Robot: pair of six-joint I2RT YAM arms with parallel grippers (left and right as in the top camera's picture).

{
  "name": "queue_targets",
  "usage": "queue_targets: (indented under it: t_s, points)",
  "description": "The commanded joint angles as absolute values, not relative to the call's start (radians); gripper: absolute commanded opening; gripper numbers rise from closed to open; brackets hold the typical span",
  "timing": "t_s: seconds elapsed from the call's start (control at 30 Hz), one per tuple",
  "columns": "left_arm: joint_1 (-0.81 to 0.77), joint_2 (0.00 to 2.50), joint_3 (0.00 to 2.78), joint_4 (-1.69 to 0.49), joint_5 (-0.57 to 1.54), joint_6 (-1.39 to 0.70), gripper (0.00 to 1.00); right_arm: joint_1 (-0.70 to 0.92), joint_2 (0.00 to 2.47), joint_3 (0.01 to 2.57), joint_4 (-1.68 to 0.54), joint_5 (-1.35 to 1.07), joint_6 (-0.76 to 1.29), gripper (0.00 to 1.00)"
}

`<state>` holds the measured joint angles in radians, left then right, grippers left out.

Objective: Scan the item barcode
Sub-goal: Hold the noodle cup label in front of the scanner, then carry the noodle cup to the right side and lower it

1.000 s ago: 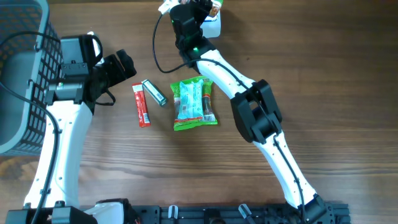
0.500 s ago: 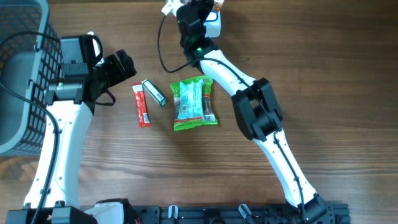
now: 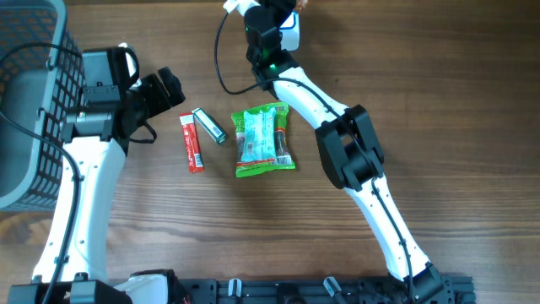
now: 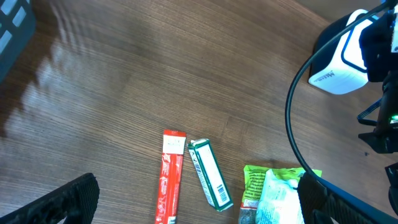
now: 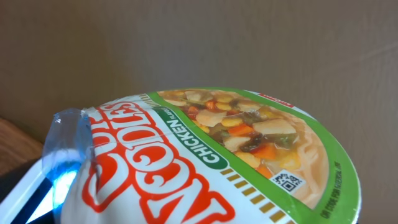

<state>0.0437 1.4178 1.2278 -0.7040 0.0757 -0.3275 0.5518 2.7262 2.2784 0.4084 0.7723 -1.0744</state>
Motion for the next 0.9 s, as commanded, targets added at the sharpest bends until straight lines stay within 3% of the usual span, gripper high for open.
queue_targets:
  t_s: [0.0,0.2,0.4,0.53,0.73,0.87]
  points:
    - [0.047,1.422,1.231,-0.704,0.070,-0.322,1.00,0.571,2.576,2.285,0.321,0.823,-0.988,0.64]
    - [0.047,1.422,1.231,-0.704,0.069,-0.322,1.00,0.585,2.348,2.285,-0.144,0.758,-0.686,0.64]
    - [0.047,1.422,1.231,-0.704,0.069,-0.322,1.00,0.542,2.052,2.285,-0.745,0.402,-0.252,0.65]
    - [0.047,1.422,1.231,-0.704,0.069,-0.322,1.00,0.455,1.941,2.285,-1.015,0.172,-0.138,0.65]
    - [0.047,1.422,1.231,-0.704,0.069,-0.322,1.00,0.228,1.920,2.271,-1.379,-0.080,-0.122,0.64]
    - [0.047,1.422,1.231,-0.704,0.069,-0.322,1.00,0.077,1.928,2.141,-1.408,-0.121,-0.102,0.62]
